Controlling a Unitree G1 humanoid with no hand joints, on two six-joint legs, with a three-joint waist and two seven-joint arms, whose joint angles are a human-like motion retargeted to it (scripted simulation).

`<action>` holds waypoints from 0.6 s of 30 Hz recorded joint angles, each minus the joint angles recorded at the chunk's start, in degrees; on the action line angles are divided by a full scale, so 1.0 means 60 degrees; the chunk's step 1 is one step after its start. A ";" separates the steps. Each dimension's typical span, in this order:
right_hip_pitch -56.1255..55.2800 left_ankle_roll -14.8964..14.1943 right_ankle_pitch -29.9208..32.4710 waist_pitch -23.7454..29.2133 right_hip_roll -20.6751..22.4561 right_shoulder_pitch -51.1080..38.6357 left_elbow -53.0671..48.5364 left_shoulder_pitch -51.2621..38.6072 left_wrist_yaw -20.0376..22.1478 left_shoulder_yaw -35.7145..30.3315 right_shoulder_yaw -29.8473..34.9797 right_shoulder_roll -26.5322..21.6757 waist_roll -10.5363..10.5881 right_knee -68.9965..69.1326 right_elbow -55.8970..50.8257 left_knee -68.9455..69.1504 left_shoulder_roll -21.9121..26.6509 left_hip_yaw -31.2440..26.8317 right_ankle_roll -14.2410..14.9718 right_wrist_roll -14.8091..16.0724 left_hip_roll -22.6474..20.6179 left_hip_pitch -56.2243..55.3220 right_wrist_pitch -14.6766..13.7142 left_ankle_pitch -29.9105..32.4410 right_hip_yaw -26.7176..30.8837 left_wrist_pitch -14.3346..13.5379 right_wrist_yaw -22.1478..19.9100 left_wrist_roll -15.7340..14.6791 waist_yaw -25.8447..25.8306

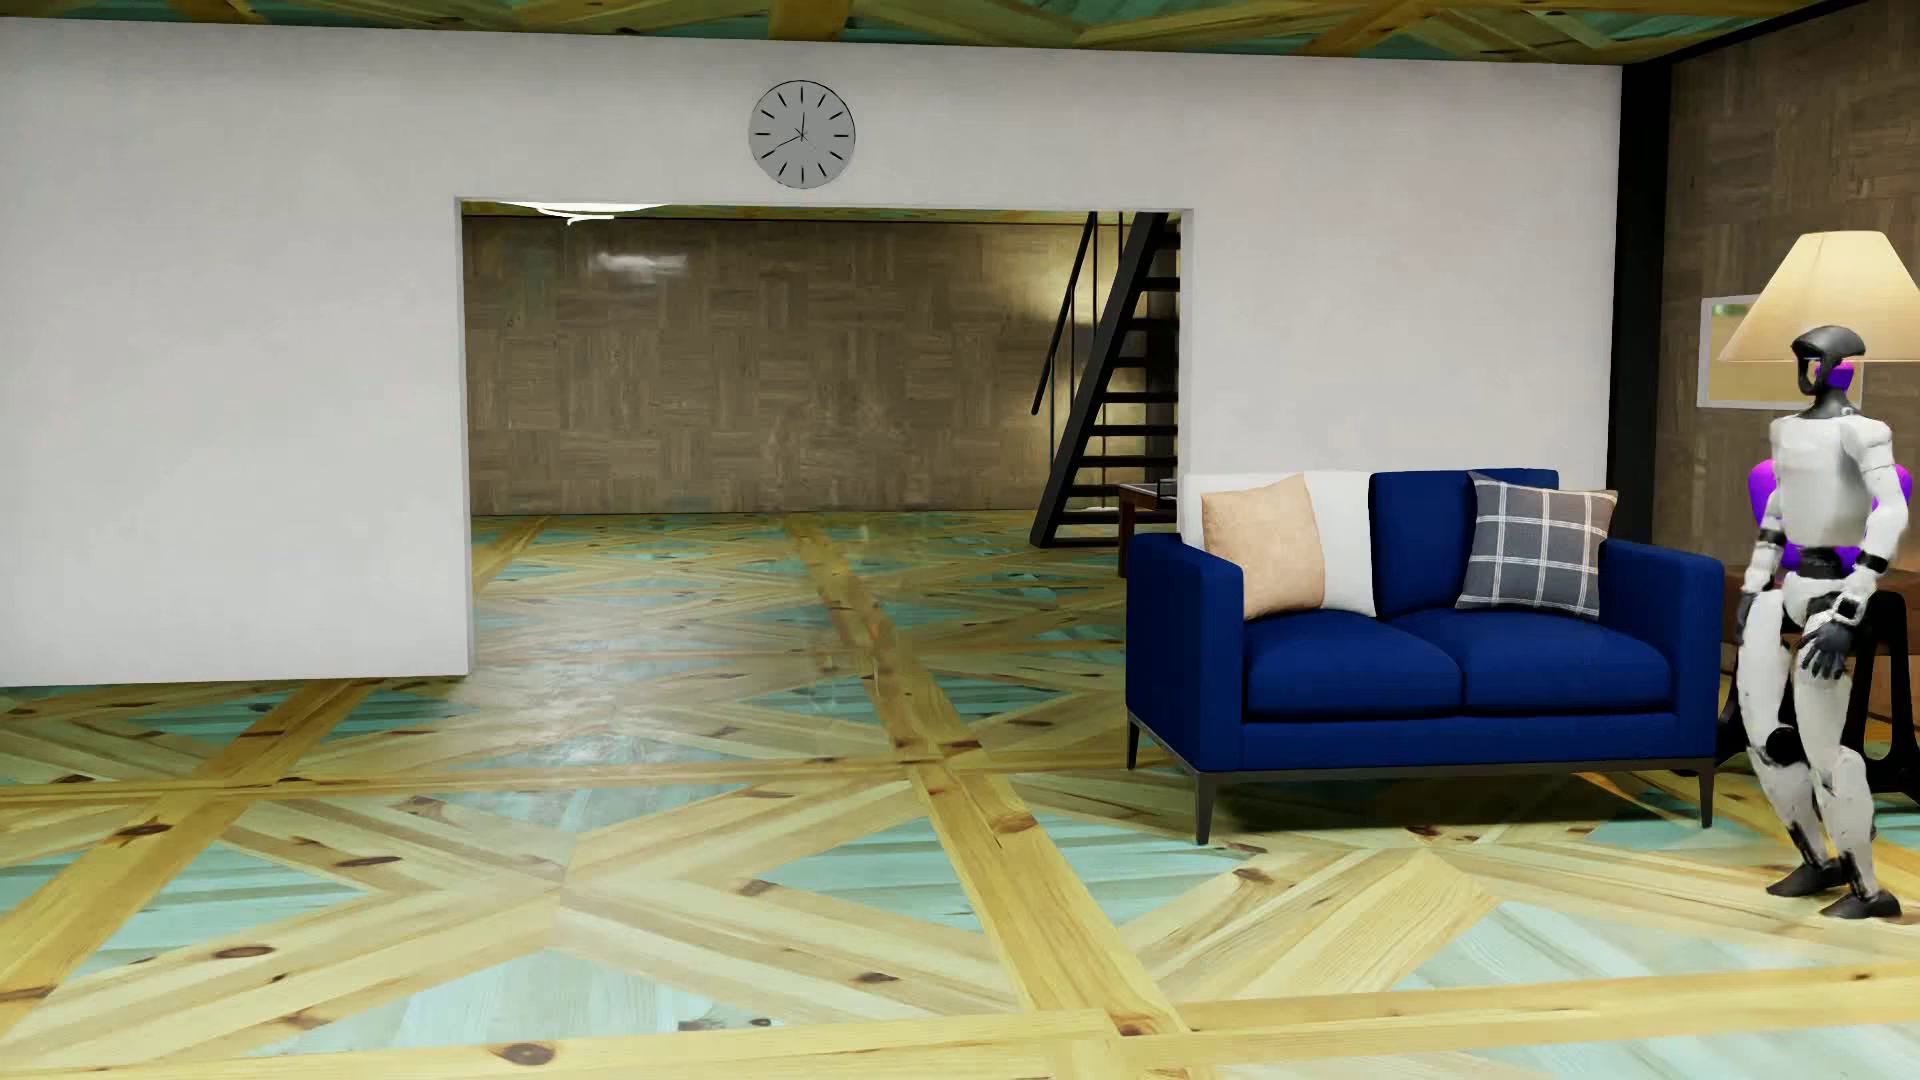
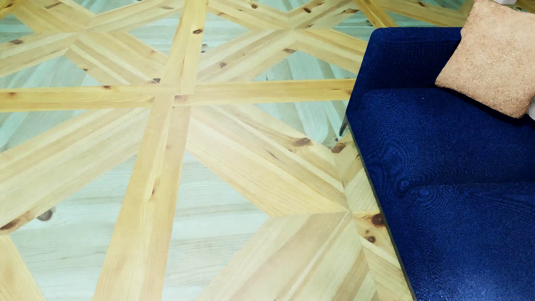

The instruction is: Go around the sofa

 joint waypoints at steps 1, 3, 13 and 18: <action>-0.0241 0.0000 0.0157 -0.0034 0.0100 -0.0079 0.0122 0.0062 0.0000 0.0639 0.0045 0.0024 0.0009 0.0134 0.0016 0.0216 0.0024 0.0000 0.0000 0.0000 0.0038 -0.0254 0.0000 -0.0228 0.0000 0.0000 0.0000 0.0000 -0.0249; -0.0207 0.0000 0.0196 -0.0023 0.0167 0.0002 0.0051 0.0321 0.0000 0.0703 0.0045 -0.0049 0.0028 0.0348 -0.0164 0.2540 0.0049 0.0000 0.0000 0.0000 -0.0016 -0.0388 0.0000 -0.1921 0.0000 0.0000 0.0000 0.0000 -0.0043; 0.2850 0.0000 -0.2970 0.0683 -0.0214 -0.1202 0.0671 0.1436 0.0000 0.0965 -0.0231 -0.0242 -0.0068 -0.0594 -0.0950 0.4385 0.0022 0.0000 0.0000 0.0000 0.0448 -0.5267 0.0000 0.0042 0.0000 0.0000 0.0000 0.0000 0.1947; 0.4156 0.0000 -0.2771 0.0747 -0.0675 -0.1356 0.1033 0.1493 0.0000 0.0798 0.0043 -0.0336 -0.0205 -0.0389 -0.0696 0.5022 0.0120 0.0000 0.0000 0.0000 0.0551 -0.6314 0.0000 0.0293 0.0000 0.0000 0.0000 0.0000 0.2948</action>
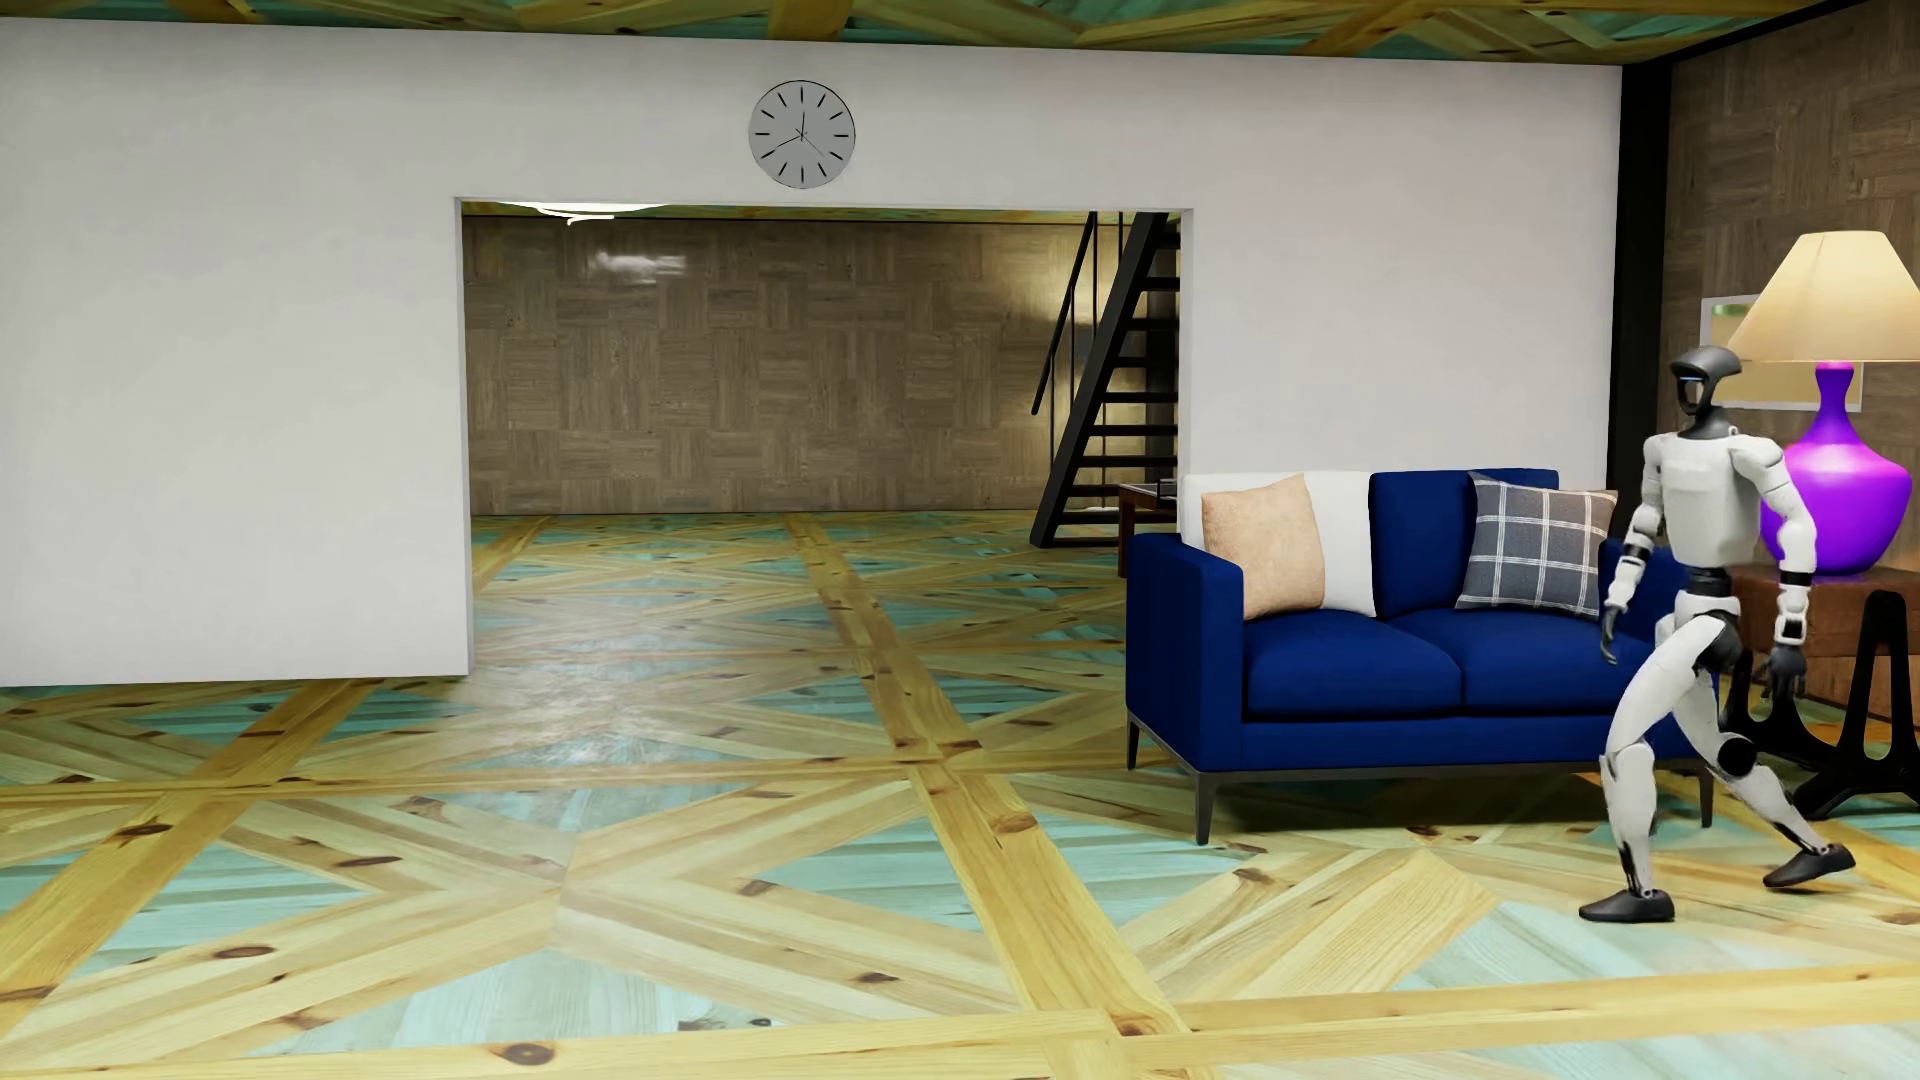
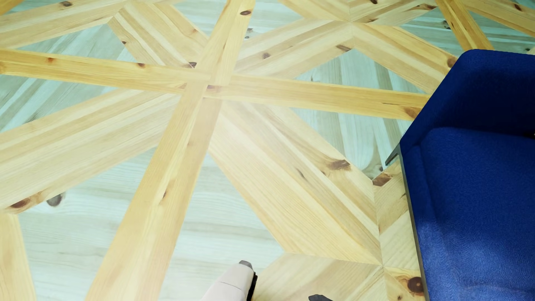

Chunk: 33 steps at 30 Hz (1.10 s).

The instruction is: Go around the sofa

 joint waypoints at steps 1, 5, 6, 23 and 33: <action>-0.0050 0.0000 0.0875 -0.0035 -0.0317 0.0180 0.0187 -0.0111 0.0000 -0.0246 0.0004 0.0176 -0.0253 0.0442 0.0368 0.0614 0.0017 0.0000 0.0000 0.0000 -0.0177 -0.0061 0.0000 -0.0235 0.0000 0.0000 0.0000 0.0000 0.0119; -0.2668 0.0000 0.5049 -0.0103 -0.0628 0.1342 -0.0155 -0.0457 0.0000 0.0383 0.0260 0.0109 -0.0174 0.6580 0.0355 0.1114 -0.0182 0.0000 0.0000 0.0000 -0.0863 0.1560 0.0000 -0.1790 0.0000 0.0000 0.0000 0.0000 -0.0921; -0.3594 0.0000 0.4887 -0.0001 -0.0560 0.1423 -0.0434 -0.0558 0.0000 0.0358 0.0669 0.0090 -0.0064 0.8105 0.0674 0.0736 -0.0147 0.0000 0.0000 0.0000 -0.0914 0.2457 0.0000 -0.1990 0.0000 0.0000 0.0000 0.0000 -0.1267; -0.4990 0.0000 0.4547 0.0119 0.1201 0.2197 -0.1067 -0.0407 0.0000 0.0540 0.0753 -0.0145 0.1174 0.1917 0.0912 0.6274 -0.0248 0.0000 0.0000 0.0000 0.0574 0.4953 0.0000 -0.1482 0.0000 0.0000 0.0000 0.0000 -0.3363; 0.0041 0.0000 0.2380 -0.0525 -0.0269 0.0346 0.0012 0.0358 0.0000 0.0152 -0.1514 -0.0586 -0.0125 0.1586 -0.0588 -0.0680 0.0169 0.0000 0.0000 0.0000 0.0224 0.1250 0.0000 0.0970 0.0000 0.0000 0.0000 0.0000 -0.0376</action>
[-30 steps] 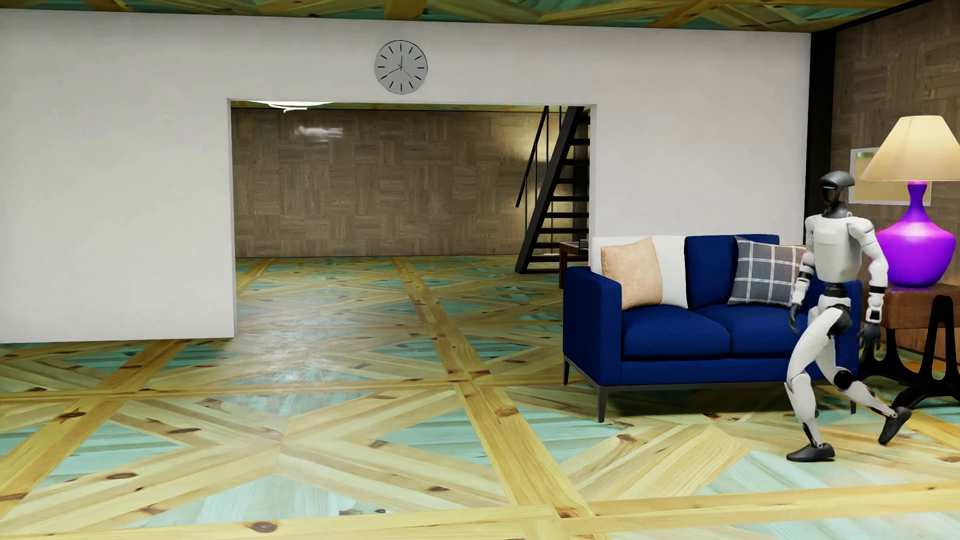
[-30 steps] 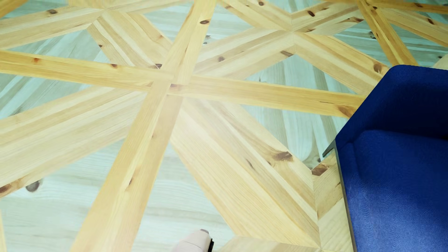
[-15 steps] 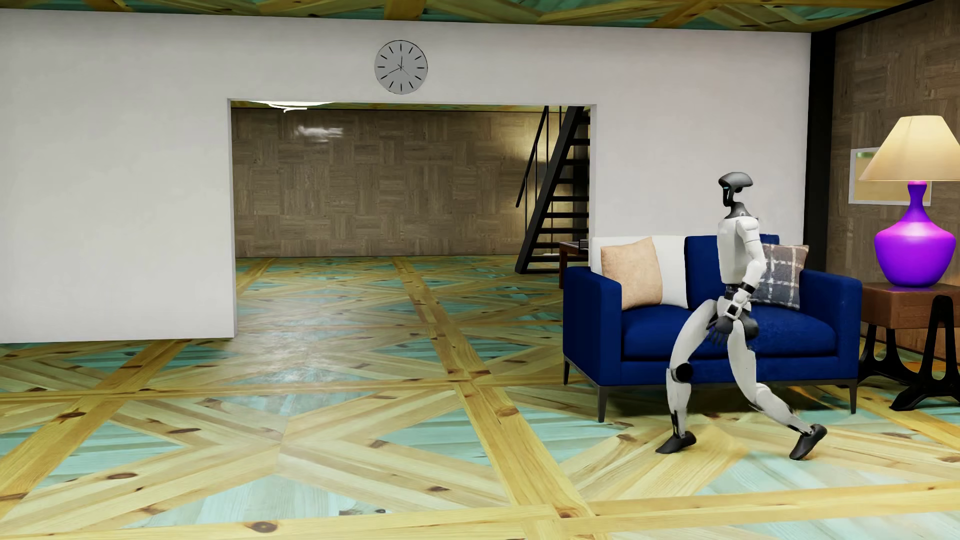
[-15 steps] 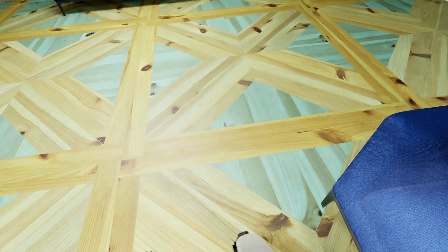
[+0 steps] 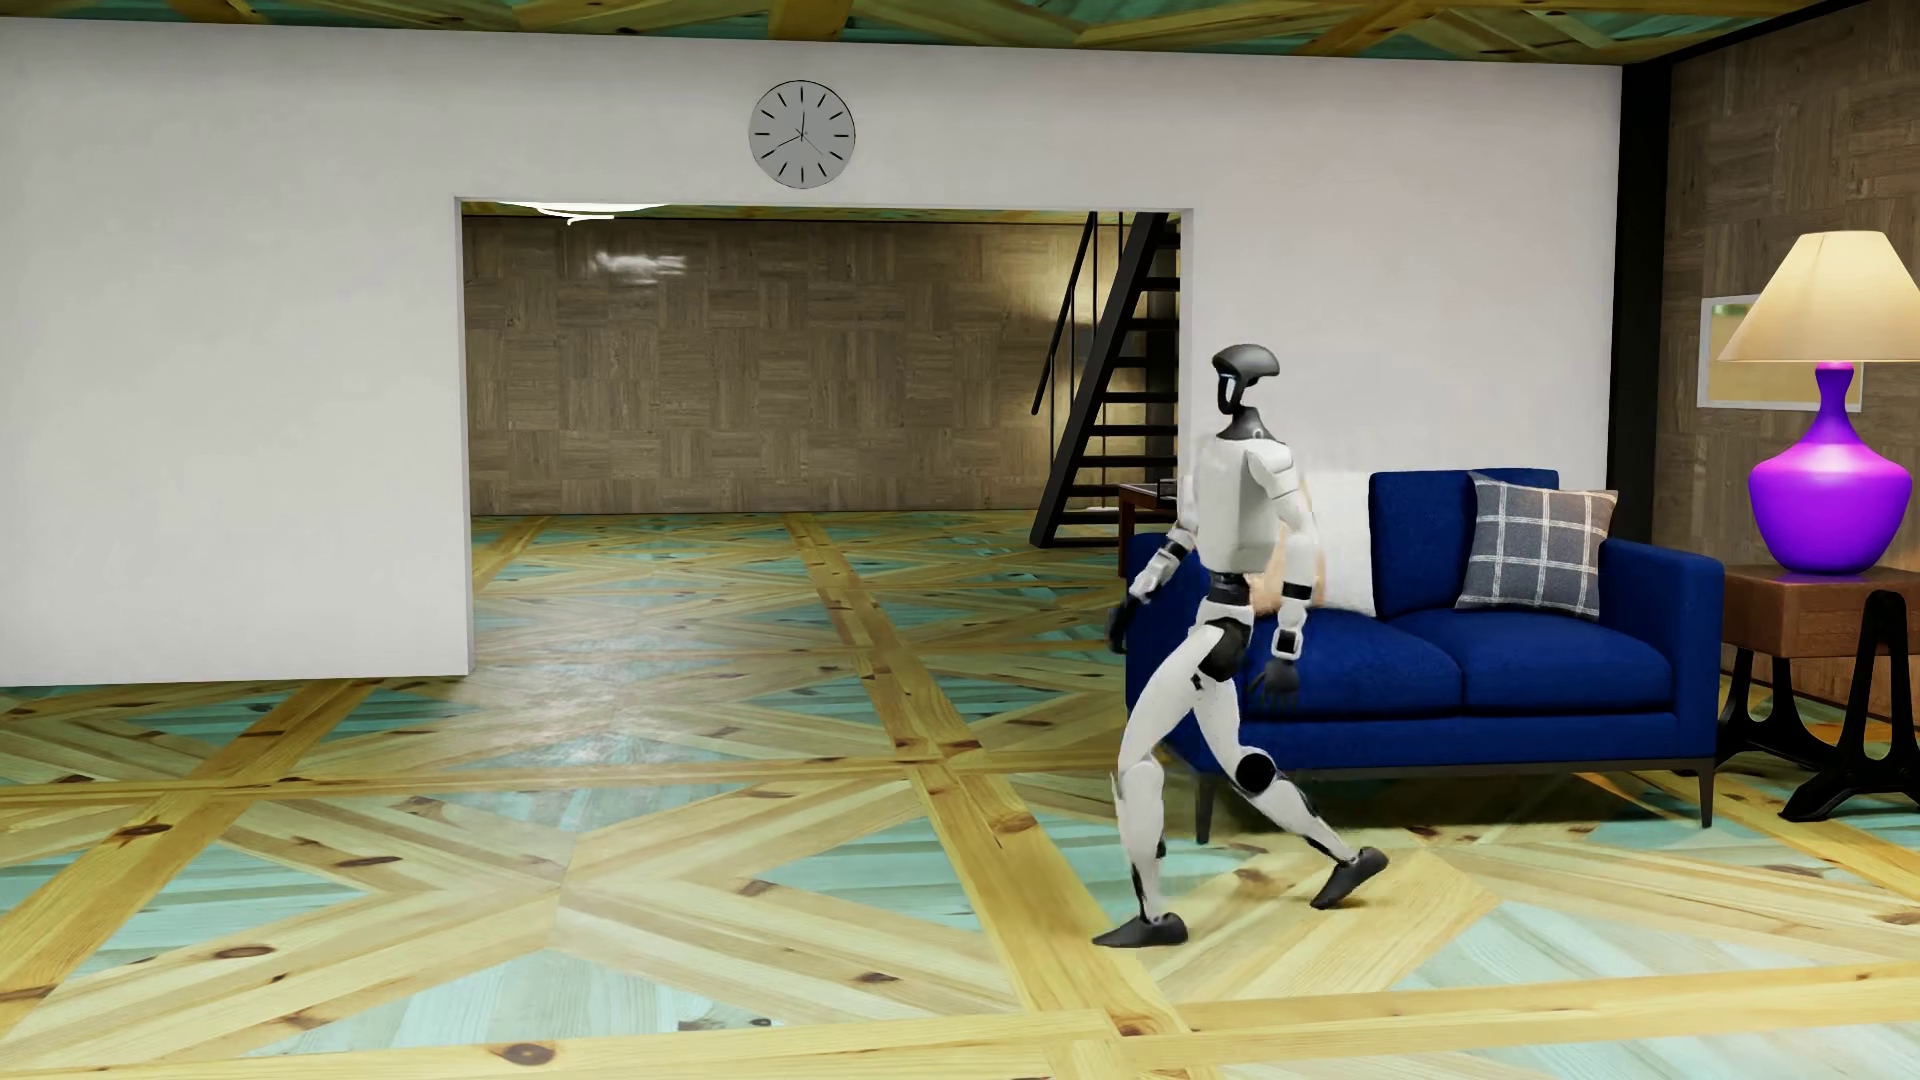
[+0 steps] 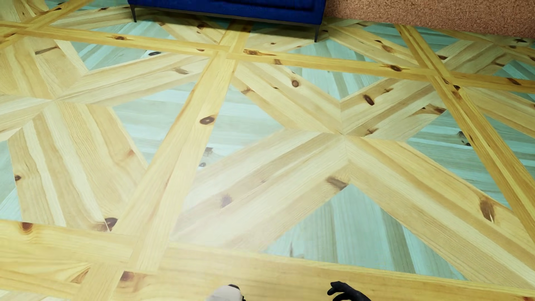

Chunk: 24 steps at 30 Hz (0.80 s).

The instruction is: Go around the sofa

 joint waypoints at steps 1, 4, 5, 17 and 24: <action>-0.0356 0.0000 0.1949 0.0062 -0.0432 0.0309 0.0243 -0.0030 0.0000 0.0026 -0.0099 0.0308 -0.0314 0.1725 0.0307 0.0780 -0.0018 0.0000 0.0000 0.0000 -0.0480 0.0290 0.0000 -0.0340 0.0000 0.0000 0.0000 0.0000 0.0048; -0.3744 0.0000 0.2921 0.0426 -0.0515 0.0699 -0.0200 -0.0350 0.0000 0.0382 0.0991 0.0545 -0.0197 0.8004 0.0821 0.0459 -0.0133 0.0000 0.0000 0.0000 -0.1090 0.2234 0.0000 -0.1549 0.0000 0.0000 0.0000 0.0000 -0.0756; -0.4757 0.0000 0.2798 0.0442 -0.0248 0.0944 -0.0600 -0.0428 0.0000 0.0415 0.0992 0.0738 0.0104 0.8078 0.1049 0.0078 -0.0158 0.0000 0.0000 0.0000 -0.0877 0.3009 0.0000 -0.1650 0.0000 0.0000 0.0000 0.0000 -0.1326; -0.6935 0.0000 0.3839 0.0270 0.1762 0.2795 -0.1450 -0.0458 0.0000 0.2187 0.1956 0.0364 0.1227 0.0434 0.2455 0.5203 -0.0093 0.0000 0.0000 0.0000 0.0352 0.5298 0.0000 -0.0342 0.0000 0.0000 0.0000 0.0000 -0.3325; -0.3334 0.0000 0.0144 0.0245 0.1582 0.1589 -0.0899 0.0725 0.0000 0.1822 0.0390 -0.0021 -0.0097 -0.0322 0.0354 -0.1668 0.0135 0.0000 0.0000 0.0000 0.0554 0.1586 0.0000 0.3268 0.0000 0.0000 0.0000 0.0000 -0.1268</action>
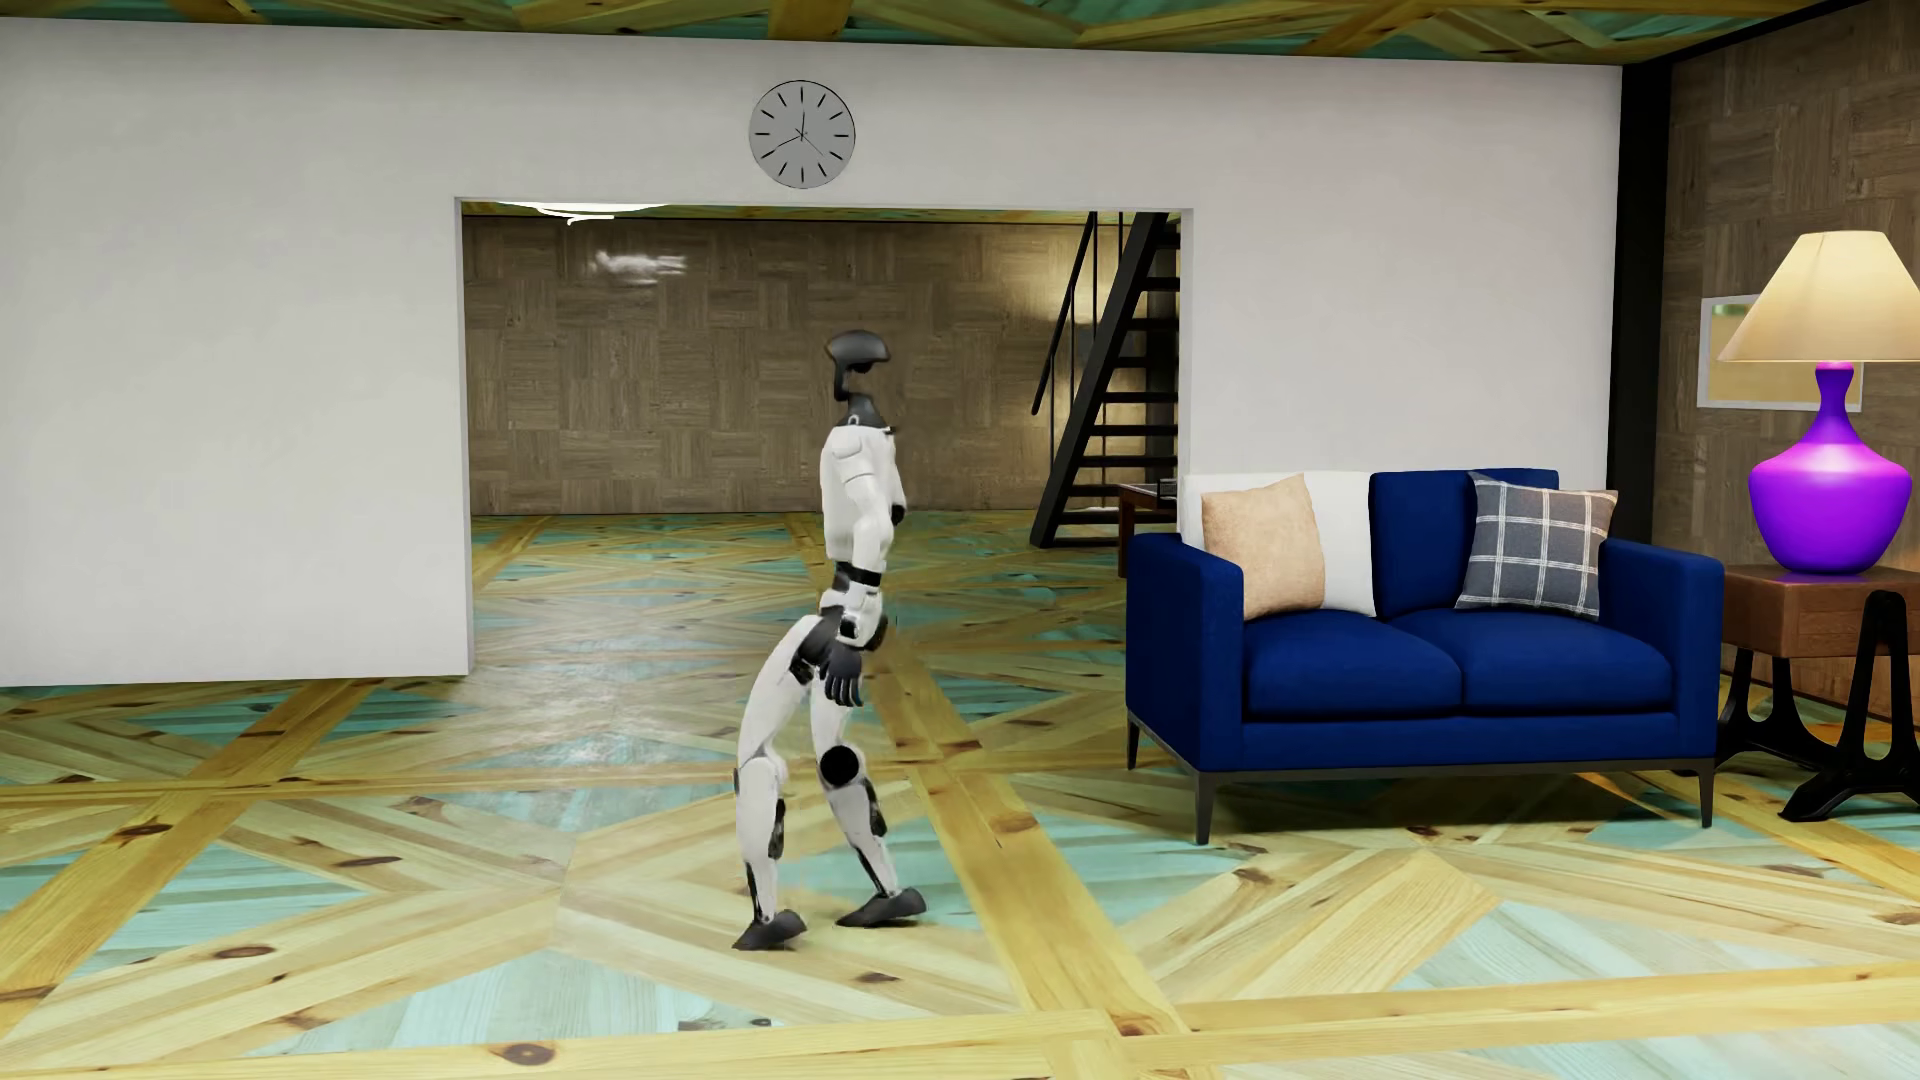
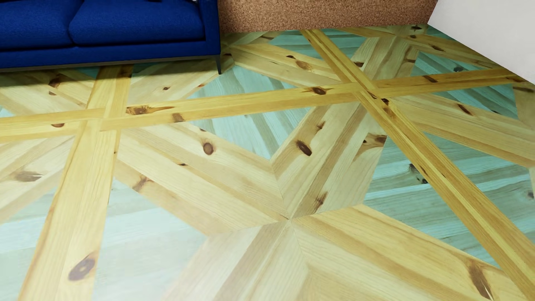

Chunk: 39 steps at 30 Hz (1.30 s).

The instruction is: Go around the sofa

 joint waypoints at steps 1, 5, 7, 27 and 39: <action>0.0469 0.0000 -0.0668 -0.0051 -0.0011 -0.0112 0.0022 0.0245 0.0000 -0.0068 -0.0209 -0.0157 0.0054 0.0169 -0.0261 0.0310 -0.0016 0.0000 0.0000 0.0000 0.0253 -0.0159 0.0000 0.0689 0.0000 0.0000 0.0000 0.0000 0.0186; -0.0128 0.0000 0.2129 0.0334 -0.0480 -0.0528 0.0534 -0.0287 0.0000 -0.0456 -0.0339 0.0264 -0.0506 0.3058 -0.0394 0.1927 0.0225 0.0000 0.0000 0.0000 0.0372 0.0977 0.0000 -0.3509 0.0000 0.0000 0.0000 0.0000 0.0888; -0.1377 0.0000 0.3458 0.0318 -0.0914 -0.0511 0.0478 -0.0636 0.0000 0.0018 0.0166 0.0559 -0.0715 0.3578 -0.0424 0.1524 0.0411 0.0000 0.0000 0.0000 0.0740 0.1730 0.0000 -0.4155 0.0000 0.0000 0.0000 0.0000 0.0240; -0.0816 0.0000 -0.0065 0.0414 0.0065 0.0395 -0.0671 -0.0417 0.0000 -0.1076 0.1255 0.0181 0.0976 -0.0237 0.0526 0.7013 0.0396 0.0000 0.0000 0.0000 -0.0096 -0.0027 0.0000 -0.5882 0.0000 0.0000 0.0000 0.0000 -0.0171; 0.0784 0.0000 0.2643 0.0061 -0.2407 -0.0978 0.0290 0.0250 0.0000 -0.1489 -0.0765 0.0169 0.0293 0.6893 -0.0908 0.3127 -0.0043 0.0000 0.0000 0.0000 -0.1506 -0.1008 0.0000 -0.5529 0.0000 0.0000 0.0000 0.0000 0.1077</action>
